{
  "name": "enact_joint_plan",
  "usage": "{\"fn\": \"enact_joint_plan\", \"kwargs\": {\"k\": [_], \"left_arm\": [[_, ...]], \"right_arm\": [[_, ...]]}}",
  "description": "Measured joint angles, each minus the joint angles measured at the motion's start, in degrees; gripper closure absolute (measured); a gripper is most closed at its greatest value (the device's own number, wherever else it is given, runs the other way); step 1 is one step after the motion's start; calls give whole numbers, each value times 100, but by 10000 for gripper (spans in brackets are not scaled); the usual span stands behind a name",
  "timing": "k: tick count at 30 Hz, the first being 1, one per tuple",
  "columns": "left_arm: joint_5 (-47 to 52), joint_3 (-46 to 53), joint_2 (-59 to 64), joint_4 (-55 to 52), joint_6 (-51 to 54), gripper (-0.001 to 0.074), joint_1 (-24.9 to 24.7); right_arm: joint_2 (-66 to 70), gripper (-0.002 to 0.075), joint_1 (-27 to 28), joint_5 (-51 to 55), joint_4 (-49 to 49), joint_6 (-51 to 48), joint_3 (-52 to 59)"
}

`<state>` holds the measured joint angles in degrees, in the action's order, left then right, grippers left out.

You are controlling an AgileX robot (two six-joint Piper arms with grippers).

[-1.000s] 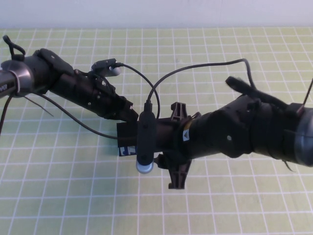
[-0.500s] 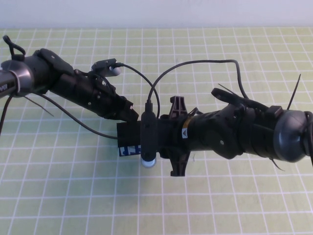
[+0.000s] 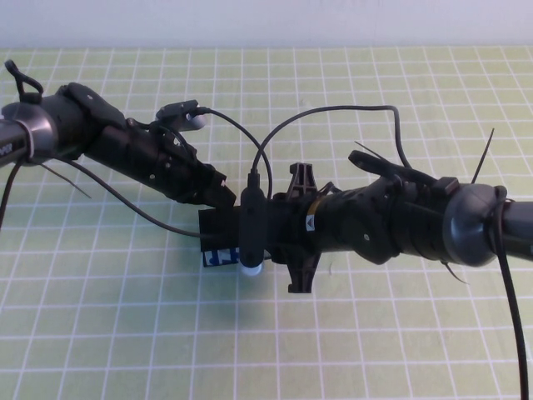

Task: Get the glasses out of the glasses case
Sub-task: Pick up the glasses from the glasses case

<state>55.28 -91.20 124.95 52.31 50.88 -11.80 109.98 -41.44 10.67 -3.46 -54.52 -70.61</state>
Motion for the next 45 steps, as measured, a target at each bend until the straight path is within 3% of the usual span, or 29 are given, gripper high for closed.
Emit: {"fn": "enact_joint_plan", "kwargs": {"k": [14, 22, 30, 37, 41, 45], "left_arm": [[14, -4, 0, 0, 0, 739, 0], [-20, -13, 0, 0, 0, 739, 5], [211, -100, -101, 0, 0, 739, 116], [414, -153, -1181, -217, 0, 739, 337], [294, 353, -1849, -135, 245, 739, 337], [-282, 1704, -2563, 494, 1463, 739, 337]], "right_arm": [[168, 517, 46, 0, -26, 0, -143], [39, 686, 46, 58, -103, -65, -168], [-144, 720, 46, 56, -89, -75, -252], [-144, 725, 59, 23, -22, -65, -263], [-144, 725, 72, -106, 0, -65, -263], [-144, 727, 72, -141, 3, -65, -263]]}}
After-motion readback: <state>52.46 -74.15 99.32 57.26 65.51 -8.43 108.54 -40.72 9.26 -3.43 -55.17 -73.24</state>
